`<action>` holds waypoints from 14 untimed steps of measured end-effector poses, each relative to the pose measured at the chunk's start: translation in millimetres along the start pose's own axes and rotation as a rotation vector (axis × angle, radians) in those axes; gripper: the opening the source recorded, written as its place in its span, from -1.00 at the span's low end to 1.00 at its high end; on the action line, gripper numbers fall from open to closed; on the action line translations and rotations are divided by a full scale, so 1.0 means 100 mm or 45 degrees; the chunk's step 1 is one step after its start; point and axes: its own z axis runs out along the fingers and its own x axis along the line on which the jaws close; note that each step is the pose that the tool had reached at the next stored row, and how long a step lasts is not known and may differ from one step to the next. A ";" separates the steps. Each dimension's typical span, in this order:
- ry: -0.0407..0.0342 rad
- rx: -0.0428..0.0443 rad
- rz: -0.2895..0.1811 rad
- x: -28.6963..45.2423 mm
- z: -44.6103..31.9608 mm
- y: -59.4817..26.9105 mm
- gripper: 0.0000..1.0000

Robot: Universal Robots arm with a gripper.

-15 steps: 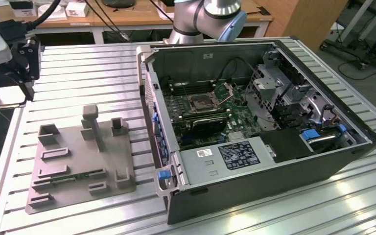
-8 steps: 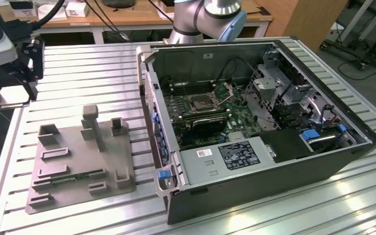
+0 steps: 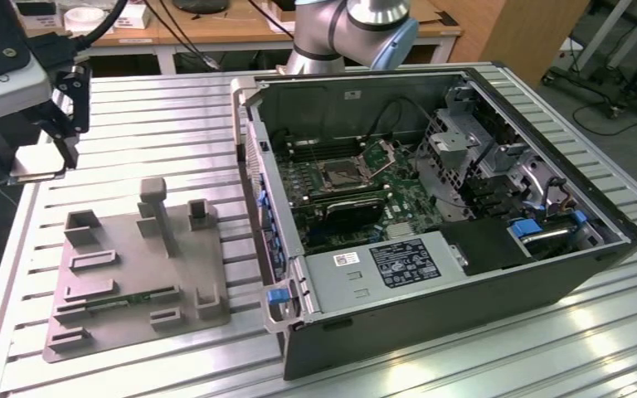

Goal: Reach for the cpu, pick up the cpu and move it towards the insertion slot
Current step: 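Pick up the cpu and move it towards the insertion slot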

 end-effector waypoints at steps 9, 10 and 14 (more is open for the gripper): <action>0.0000 0.000 0.000 -0.087 0.000 -0.001 0.09; 0.0002 0.000 0.000 -0.099 -0.001 -0.001 0.09; 0.0001 0.000 0.000 -0.139 0.000 -0.002 0.09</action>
